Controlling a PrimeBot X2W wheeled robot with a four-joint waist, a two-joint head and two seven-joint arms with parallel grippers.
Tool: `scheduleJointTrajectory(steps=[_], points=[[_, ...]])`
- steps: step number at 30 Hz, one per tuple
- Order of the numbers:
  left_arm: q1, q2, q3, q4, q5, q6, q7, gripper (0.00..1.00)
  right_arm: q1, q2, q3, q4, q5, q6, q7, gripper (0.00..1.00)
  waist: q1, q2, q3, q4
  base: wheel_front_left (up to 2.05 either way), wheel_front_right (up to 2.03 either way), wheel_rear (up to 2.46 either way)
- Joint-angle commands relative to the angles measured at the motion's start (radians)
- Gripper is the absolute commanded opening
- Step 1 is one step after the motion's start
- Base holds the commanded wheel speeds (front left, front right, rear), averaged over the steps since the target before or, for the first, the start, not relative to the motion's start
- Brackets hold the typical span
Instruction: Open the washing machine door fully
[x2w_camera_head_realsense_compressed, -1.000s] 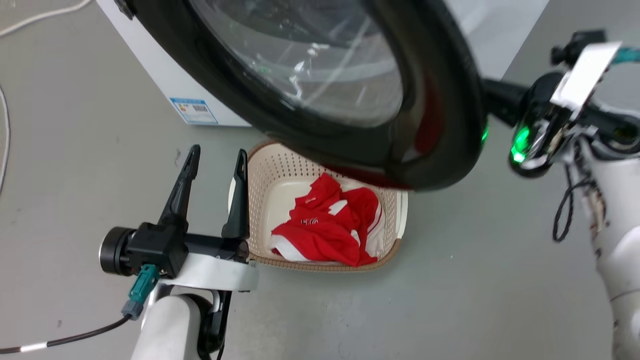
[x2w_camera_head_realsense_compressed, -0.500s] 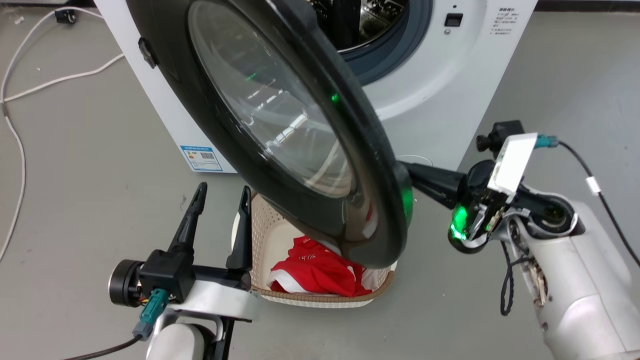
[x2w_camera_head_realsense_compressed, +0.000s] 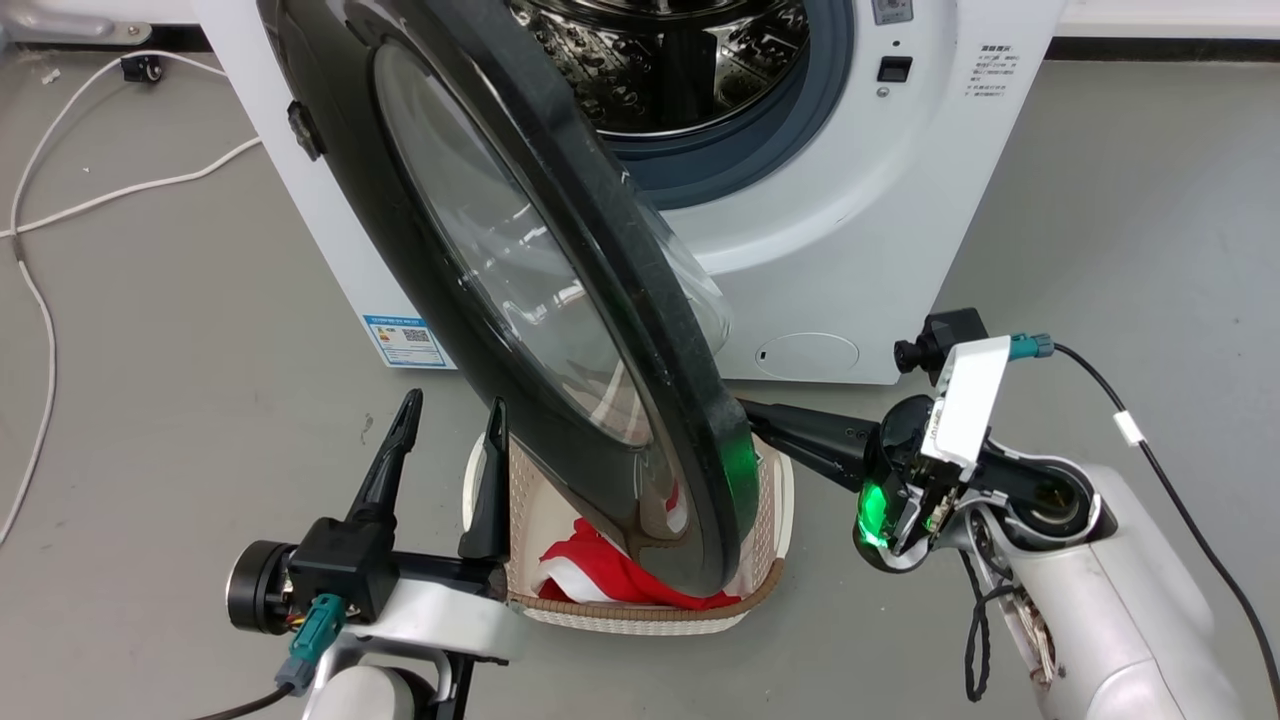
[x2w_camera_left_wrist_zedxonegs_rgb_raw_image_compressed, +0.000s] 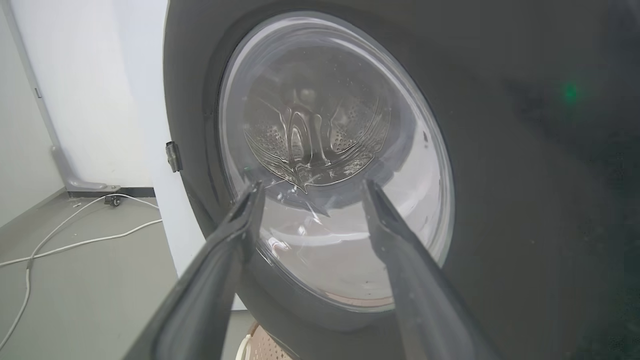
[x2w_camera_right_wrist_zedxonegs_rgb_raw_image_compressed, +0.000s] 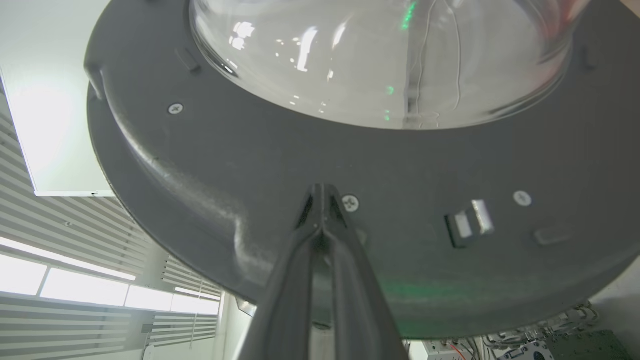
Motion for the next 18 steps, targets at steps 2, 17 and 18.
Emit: scheduleJointTrajectory(steps=[2,17,18], points=[[0.012,-0.001,-0.001,0.0,0.006,0.003,-0.002,1.0,0.028,0.011,0.012,-0.024,0.007,0.002,-0.017,0.0,0.0002,0.0,-0.001,-0.005,0.0,0.0,0.0],[0.023,-0.001,0.029,0.007,0.015,0.0,-0.002,1.0,0.149,0.02,-0.044,-0.177,-0.103,0.001,-0.476,0.0,0.0002,0.0,-0.014,-0.039,0.0,0.0,0.0],[0.026,-0.001,0.031,0.009,0.016,0.0,-0.002,1.0,0.167,0.02,-0.06,-0.191,-0.11,0.001,-0.517,0.0,0.0002,0.0,-0.018,-0.04,0.0,0.0,0.0]])
